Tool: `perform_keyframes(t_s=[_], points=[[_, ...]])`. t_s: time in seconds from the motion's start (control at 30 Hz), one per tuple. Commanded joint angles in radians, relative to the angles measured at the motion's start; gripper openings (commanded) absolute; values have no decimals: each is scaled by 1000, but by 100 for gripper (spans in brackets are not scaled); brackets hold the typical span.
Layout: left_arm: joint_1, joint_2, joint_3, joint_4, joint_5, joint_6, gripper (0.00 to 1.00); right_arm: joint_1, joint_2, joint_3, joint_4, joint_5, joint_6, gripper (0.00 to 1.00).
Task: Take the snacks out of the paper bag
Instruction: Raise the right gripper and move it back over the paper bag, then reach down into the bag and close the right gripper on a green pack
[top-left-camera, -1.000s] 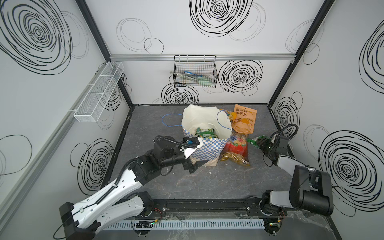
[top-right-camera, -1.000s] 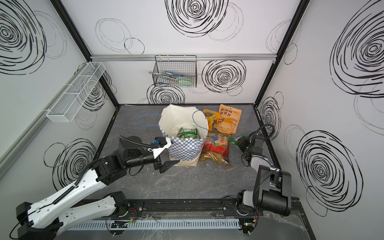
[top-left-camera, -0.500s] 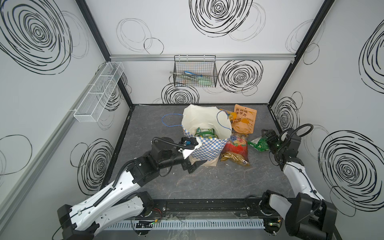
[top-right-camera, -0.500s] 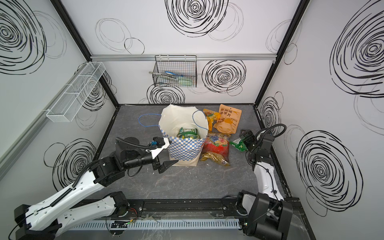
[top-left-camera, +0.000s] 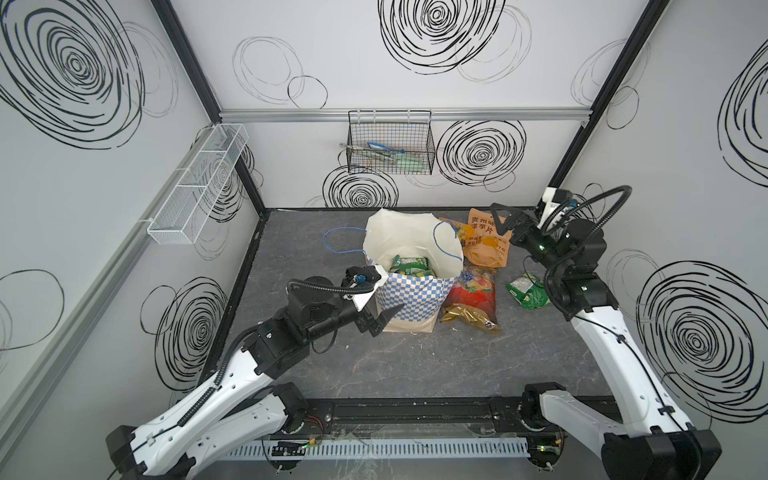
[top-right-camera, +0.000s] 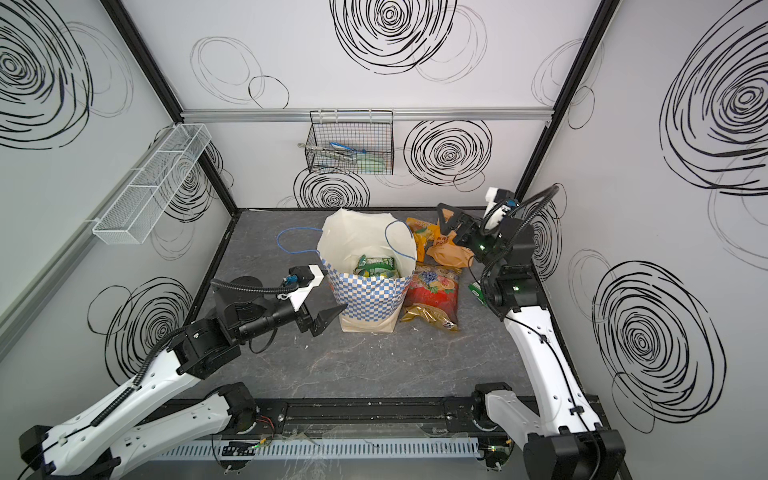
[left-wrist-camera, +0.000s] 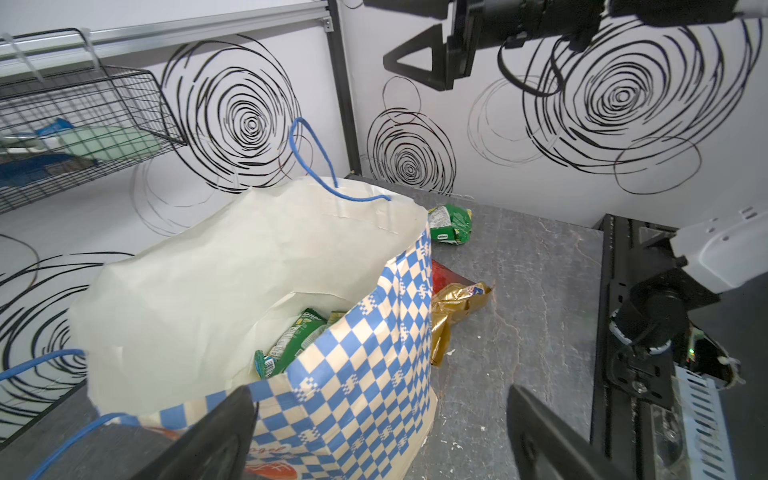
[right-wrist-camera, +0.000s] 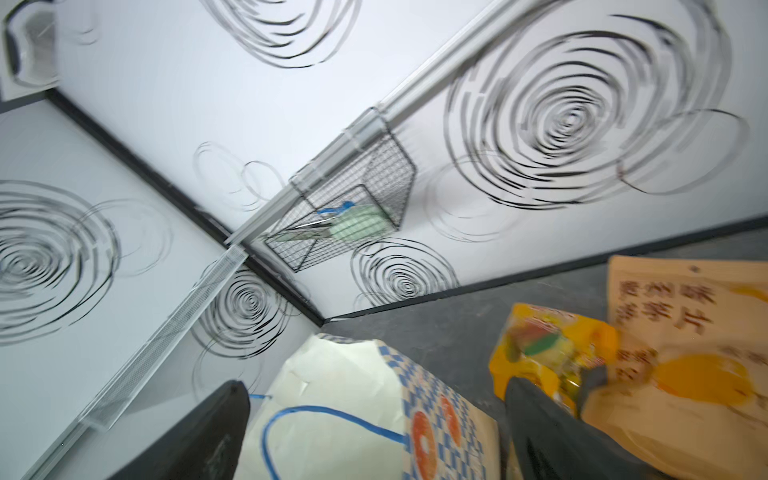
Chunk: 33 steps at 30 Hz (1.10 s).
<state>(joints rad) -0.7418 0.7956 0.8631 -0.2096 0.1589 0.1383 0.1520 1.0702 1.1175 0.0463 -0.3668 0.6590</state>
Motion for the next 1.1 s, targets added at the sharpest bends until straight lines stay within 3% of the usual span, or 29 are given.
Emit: perform_keyframes(t_s=[0.0,0.13,0.27,0.43,0.57,0.8,0.9,1.07], points=[[44,-9,-3,62,-25,-34,96,128,75,145,-93,15,-166,100],[113,2,9,42,-7,-40,96,296,192,307,-183,43,-305,99],[216,-3,14,45,46,-53,96,425,355,513,-398,107,-425,96],[329,-30,-7,90,140,-87,96,516,559,723,-660,170,-537,91],[353,-27,-9,98,183,-90,96,563,709,856,-851,277,-593,89],[353,-26,-13,113,286,-75,96,566,848,875,-963,365,-610,85],[350,-22,-13,112,280,-77,96,566,896,875,-1006,404,-606,86],[348,-16,-12,109,281,-77,96,567,920,749,-974,451,-613,87]])
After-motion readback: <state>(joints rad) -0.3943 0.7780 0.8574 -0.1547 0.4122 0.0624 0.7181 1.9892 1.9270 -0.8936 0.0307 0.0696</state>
